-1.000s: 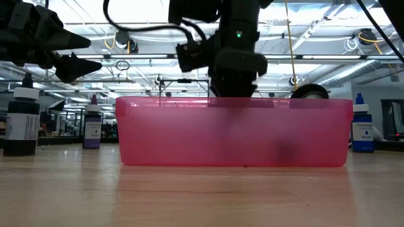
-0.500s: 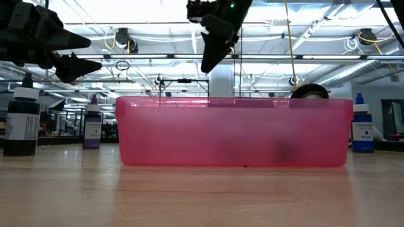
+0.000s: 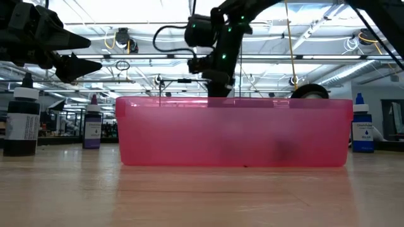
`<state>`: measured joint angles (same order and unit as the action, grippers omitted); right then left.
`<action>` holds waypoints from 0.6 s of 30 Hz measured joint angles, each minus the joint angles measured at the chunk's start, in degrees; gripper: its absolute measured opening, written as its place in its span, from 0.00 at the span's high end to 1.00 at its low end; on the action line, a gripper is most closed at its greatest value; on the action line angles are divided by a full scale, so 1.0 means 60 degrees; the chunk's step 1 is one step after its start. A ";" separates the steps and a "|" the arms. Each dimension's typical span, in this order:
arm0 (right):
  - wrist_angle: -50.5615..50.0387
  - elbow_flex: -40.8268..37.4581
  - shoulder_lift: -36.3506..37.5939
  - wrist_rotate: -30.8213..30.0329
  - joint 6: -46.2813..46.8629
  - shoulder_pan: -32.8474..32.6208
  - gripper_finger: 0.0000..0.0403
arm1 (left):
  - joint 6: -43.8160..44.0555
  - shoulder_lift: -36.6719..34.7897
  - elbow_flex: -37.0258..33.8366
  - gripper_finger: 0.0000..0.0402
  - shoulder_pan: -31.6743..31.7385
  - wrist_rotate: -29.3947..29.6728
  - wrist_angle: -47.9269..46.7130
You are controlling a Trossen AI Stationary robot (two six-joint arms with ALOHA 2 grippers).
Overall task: Pick & Place food coloring
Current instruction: Put the small black food coloring bottle into the pink bin
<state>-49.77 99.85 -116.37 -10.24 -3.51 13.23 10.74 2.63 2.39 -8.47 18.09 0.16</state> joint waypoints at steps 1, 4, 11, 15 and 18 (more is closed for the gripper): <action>0.0071 0.0000 -0.0111 0.0003 -0.0040 -0.0003 0.46 | -0.0004 0.0000 0.0000 0.02 -0.0004 0.0000 0.0000; 0.0025 0.0000 -0.0403 0.0020 -0.0065 -0.0011 0.46 | -0.0003 0.0000 0.0000 0.02 -0.0004 0.0010 -0.0007; -0.0097 0.0000 -0.0874 0.0697 0.0109 -0.0007 0.46 | -0.0003 -0.0002 0.0000 0.02 -0.0002 0.0004 0.0000; -0.0104 0.0000 -0.0969 0.0753 0.0110 -0.0019 0.46 | -0.0002 -0.0002 0.0000 0.02 -0.0004 0.0004 0.0000; -0.0020 0.0000 -0.0956 0.0754 0.0146 -0.0018 0.46 | -0.0004 -0.0002 0.0000 0.02 -0.0003 0.0004 0.0002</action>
<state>-49.89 99.85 -122.10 -5.72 -2.64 13.12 10.72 2.62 2.39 -8.49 18.11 0.17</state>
